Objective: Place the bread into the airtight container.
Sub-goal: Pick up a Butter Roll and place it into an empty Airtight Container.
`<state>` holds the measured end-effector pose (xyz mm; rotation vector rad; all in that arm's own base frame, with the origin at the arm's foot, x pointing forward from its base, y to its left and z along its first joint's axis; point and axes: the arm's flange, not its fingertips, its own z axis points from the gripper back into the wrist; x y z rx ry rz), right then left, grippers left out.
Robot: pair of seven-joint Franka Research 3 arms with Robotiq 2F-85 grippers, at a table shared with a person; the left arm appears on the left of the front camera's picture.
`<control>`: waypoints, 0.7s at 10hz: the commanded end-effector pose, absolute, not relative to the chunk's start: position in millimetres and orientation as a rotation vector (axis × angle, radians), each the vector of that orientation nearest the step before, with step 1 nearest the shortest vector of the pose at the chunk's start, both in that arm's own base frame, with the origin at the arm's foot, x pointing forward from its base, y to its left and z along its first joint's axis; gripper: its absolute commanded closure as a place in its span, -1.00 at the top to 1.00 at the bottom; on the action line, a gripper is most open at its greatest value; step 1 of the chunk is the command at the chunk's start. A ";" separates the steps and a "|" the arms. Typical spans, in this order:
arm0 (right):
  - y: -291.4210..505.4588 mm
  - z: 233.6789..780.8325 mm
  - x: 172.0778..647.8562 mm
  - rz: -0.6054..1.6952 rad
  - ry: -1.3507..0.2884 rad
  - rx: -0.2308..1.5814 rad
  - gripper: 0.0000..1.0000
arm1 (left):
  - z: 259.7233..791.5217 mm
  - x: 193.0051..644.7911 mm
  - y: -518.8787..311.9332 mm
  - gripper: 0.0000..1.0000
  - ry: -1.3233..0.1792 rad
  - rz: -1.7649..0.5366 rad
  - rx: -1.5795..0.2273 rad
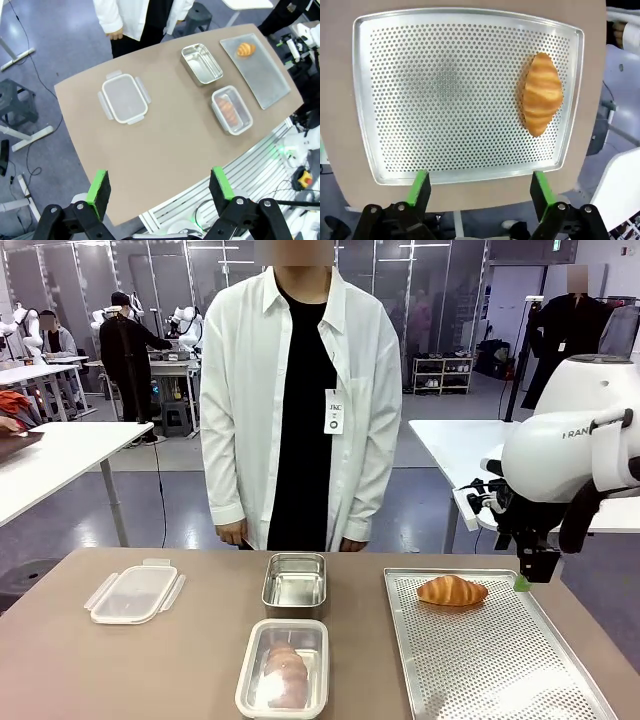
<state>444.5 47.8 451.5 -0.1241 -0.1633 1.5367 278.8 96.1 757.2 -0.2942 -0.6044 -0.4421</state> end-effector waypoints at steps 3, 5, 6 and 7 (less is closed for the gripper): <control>50.9 451.4 443.9 1.543 -0.160 -0.128 1.00 | 759.3 278.8 96.5 1.00 -0.607 -0.457 -0.291; 65.4 428.1 481.0 1.521 -0.225 -0.100 1.00 | 759.3 278.8 96.5 1.00 -0.607 -0.457 -0.291; 69.2 417.7 490.4 1.510 -0.265 -0.065 1.00 | 759.3 278.8 96.5 1.00 -0.607 -0.457 -0.291; 70.3 408.2 497.7 1.502 -0.271 -0.106 1.00 | 759.3 278.8 96.5 1.00 -0.607 -0.457 -0.291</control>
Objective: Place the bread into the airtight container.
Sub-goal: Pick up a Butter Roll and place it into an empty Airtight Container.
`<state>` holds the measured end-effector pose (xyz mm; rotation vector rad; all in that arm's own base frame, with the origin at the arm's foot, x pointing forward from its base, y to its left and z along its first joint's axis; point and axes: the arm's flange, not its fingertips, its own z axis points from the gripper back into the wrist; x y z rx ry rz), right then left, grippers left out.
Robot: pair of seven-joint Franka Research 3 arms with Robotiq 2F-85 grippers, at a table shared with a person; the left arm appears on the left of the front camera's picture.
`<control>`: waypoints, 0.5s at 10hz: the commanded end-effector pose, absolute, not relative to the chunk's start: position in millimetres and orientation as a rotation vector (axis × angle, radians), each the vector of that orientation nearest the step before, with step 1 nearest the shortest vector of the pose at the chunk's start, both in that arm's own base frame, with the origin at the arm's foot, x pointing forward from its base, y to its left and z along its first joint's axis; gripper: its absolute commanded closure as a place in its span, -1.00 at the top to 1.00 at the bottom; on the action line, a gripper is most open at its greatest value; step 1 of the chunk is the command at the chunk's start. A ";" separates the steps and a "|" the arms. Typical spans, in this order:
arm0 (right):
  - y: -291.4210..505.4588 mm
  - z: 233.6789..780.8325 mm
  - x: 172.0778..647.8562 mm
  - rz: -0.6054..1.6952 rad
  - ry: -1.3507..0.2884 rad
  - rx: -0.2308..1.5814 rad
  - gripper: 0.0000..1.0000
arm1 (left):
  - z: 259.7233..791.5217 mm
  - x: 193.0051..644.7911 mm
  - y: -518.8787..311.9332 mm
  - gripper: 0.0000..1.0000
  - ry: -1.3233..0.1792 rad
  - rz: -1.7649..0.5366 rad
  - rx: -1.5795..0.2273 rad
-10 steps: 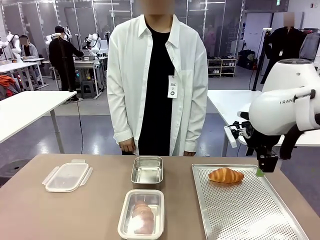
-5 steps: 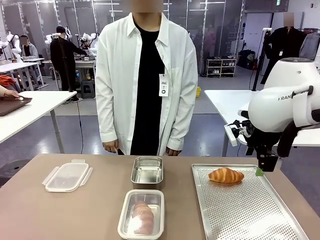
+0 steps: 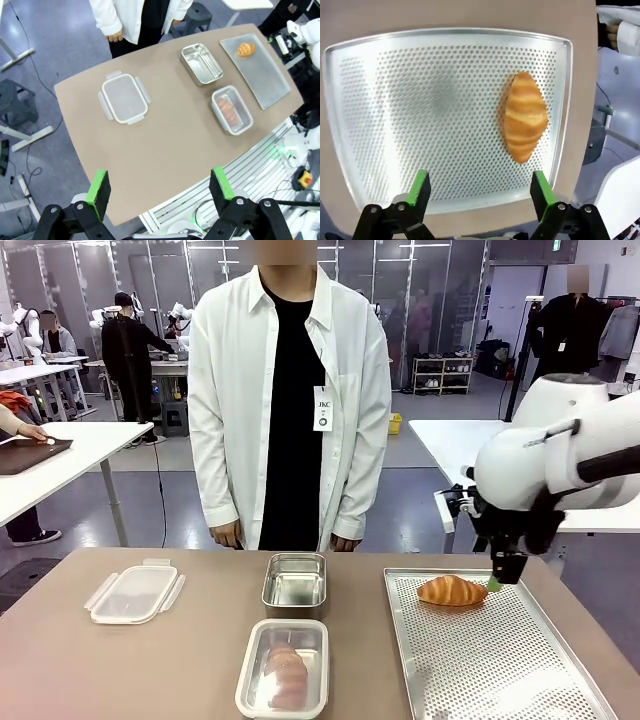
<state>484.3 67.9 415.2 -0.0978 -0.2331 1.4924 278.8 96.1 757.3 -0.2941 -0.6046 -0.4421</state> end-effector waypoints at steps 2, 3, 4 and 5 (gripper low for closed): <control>73.3 401.3 513.3 1.514 -0.248 -0.108 1.00 | 759.3 278.8 96.5 1.00 -0.607 -0.457 -0.291; 76.4 396.4 522.9 1.506 -0.233 -0.103 1.00 | 759.3 278.8 96.5 1.00 -0.607 -0.457 -0.291; 76.2 391.6 532.4 1.511 -0.230 -0.078 1.00 | 759.3 278.8 96.5 1.00 -0.607 -0.457 -0.291; 75.3 388.8 542.2 1.513 -0.227 -0.073 1.00 | 759.3 278.8 96.5 1.00 -0.607 -0.457 -0.291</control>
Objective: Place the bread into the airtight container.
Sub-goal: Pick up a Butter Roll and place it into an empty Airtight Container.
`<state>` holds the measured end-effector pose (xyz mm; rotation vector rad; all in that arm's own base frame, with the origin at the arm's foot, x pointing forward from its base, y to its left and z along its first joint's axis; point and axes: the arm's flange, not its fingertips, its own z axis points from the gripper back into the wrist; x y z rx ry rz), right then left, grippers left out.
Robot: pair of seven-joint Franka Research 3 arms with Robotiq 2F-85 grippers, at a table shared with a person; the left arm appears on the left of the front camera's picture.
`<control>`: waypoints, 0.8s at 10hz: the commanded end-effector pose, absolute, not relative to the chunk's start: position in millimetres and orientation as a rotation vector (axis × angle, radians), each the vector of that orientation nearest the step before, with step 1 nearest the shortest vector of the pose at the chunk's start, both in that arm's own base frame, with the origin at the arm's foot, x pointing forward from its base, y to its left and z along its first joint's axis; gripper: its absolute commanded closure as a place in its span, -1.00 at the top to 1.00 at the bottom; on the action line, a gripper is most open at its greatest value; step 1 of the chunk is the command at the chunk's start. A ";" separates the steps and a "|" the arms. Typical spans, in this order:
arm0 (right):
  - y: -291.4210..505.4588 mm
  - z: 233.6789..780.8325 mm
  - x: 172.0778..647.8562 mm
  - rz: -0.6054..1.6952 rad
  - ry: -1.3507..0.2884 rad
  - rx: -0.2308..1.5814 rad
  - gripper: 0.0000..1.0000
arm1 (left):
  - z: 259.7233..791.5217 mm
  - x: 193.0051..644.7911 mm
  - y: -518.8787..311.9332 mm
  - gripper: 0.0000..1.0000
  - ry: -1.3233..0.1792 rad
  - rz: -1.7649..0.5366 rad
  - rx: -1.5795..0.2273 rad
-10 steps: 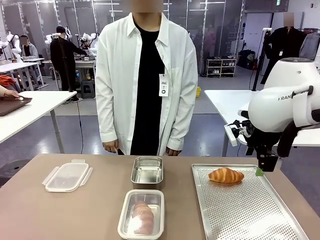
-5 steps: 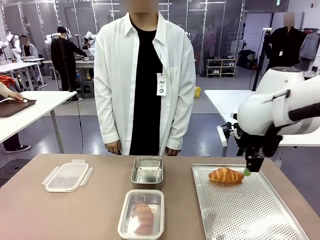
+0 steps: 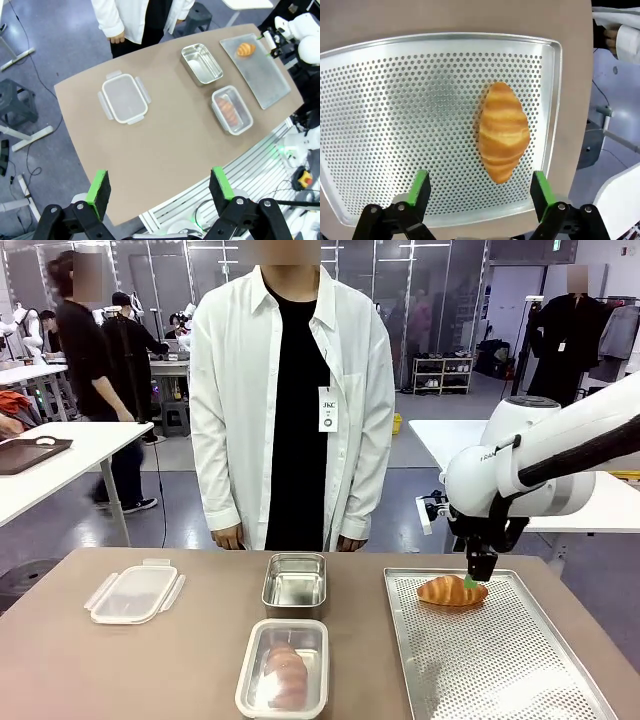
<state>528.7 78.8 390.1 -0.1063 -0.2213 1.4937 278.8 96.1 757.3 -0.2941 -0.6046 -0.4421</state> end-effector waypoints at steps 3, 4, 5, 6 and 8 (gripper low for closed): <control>74.6 370.2 572.0 1.488 -0.174 -0.047 1.00 | 759.3 278.8 96.5 1.00 -0.607 -0.457 -0.291; 74.1 361.7 578.1 1.487 -0.164 -0.029 1.00 | 759.3 278.8 96.5 1.00 -0.607 -0.457 -0.291; 74.0 353.1 583.0 1.480 -0.160 -0.039 1.00 | 759.3 278.8 96.5 1.00 -0.607 -0.457 -0.291; 74.4 344.2 585.6 1.475 -0.156 -0.038 1.00 | 759.3 278.8 96.5 1.00 -0.607 -0.457 -0.291; 72.3 329.8 591.1 1.475 -0.139 -0.016 1.00 | 759.3 278.8 96.5 1.00 -0.607 -0.457 -0.291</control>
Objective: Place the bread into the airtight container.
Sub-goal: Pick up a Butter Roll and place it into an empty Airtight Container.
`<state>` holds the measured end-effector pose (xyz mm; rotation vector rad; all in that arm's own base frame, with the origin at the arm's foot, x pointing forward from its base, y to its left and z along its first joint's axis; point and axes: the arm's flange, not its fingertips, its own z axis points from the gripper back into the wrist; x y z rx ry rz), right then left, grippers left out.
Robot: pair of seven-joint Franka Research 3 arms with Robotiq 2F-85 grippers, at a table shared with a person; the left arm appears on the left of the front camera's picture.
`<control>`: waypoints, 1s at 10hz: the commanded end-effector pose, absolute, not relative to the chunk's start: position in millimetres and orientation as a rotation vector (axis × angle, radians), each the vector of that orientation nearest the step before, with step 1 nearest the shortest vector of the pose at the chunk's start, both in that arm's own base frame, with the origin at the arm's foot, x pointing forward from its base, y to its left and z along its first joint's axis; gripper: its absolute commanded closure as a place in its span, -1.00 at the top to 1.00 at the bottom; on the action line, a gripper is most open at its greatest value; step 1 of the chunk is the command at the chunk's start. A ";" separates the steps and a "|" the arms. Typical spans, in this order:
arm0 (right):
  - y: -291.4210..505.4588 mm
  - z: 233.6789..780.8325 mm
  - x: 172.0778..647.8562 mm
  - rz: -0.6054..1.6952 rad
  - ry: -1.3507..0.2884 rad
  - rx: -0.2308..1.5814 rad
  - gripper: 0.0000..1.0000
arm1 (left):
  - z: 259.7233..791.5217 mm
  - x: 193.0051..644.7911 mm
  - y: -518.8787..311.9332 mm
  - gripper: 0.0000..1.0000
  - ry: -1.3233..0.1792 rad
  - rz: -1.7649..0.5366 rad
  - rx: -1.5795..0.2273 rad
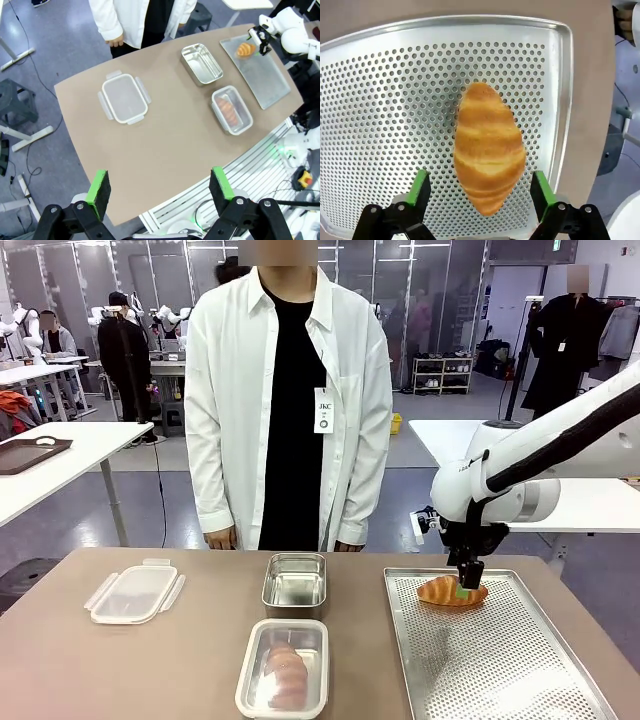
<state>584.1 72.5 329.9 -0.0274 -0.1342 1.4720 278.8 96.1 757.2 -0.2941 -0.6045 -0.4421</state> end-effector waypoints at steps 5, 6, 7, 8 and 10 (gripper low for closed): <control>70.4 307.9 604.7 1.468 -0.122 -0.013 1.00 | 759.3 278.8 96.5 1.00 -0.607 -0.457 -0.291; 70.8 304.9 606.1 1.466 -0.122 -0.015 1.00 | 759.3 278.8 96.5 1.00 -0.607 -0.457 -0.291; 72.1 300.4 608.4 1.458 -0.121 -0.027 1.00 | 759.3 278.8 96.5 1.00 -0.607 -0.457 -0.291; 72.9 295.1 609.6 1.457 -0.106 -0.035 1.00 | 759.3 278.8 96.5 1.00 -0.607 -0.457 -0.291; 72.5 294.6 609.3 1.460 -0.110 -0.040 0.71 | 759.3 278.8 96.5 1.00 -0.607 -0.457 -0.291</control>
